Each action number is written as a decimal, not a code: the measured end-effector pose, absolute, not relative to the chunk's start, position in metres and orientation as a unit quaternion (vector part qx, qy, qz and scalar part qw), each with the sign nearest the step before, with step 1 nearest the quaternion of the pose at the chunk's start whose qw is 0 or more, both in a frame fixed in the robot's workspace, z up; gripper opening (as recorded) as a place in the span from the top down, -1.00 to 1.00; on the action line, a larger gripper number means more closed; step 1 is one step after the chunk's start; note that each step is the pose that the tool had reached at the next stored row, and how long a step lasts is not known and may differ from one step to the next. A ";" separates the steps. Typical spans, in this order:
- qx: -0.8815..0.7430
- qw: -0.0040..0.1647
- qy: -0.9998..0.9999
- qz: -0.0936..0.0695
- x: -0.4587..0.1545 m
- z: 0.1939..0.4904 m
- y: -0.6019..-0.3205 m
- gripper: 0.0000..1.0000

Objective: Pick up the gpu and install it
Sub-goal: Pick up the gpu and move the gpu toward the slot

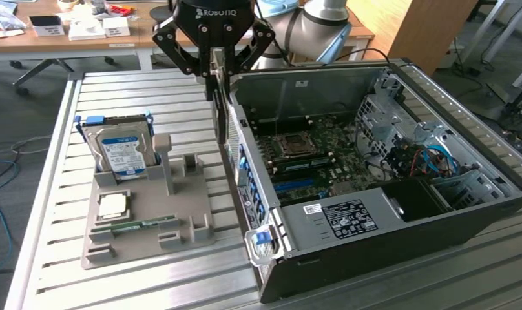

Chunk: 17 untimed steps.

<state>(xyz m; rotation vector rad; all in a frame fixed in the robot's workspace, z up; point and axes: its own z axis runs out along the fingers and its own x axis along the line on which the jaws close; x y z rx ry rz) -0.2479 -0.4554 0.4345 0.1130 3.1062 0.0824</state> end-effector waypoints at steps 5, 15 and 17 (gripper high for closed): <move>0.036 0.016 0.999 0.026 -0.246 0.435 -0.455 0.47; 0.036 0.016 0.999 0.026 -0.240 0.434 -0.455 0.47; 0.036 0.016 0.999 0.026 -0.238 0.435 -0.455 0.47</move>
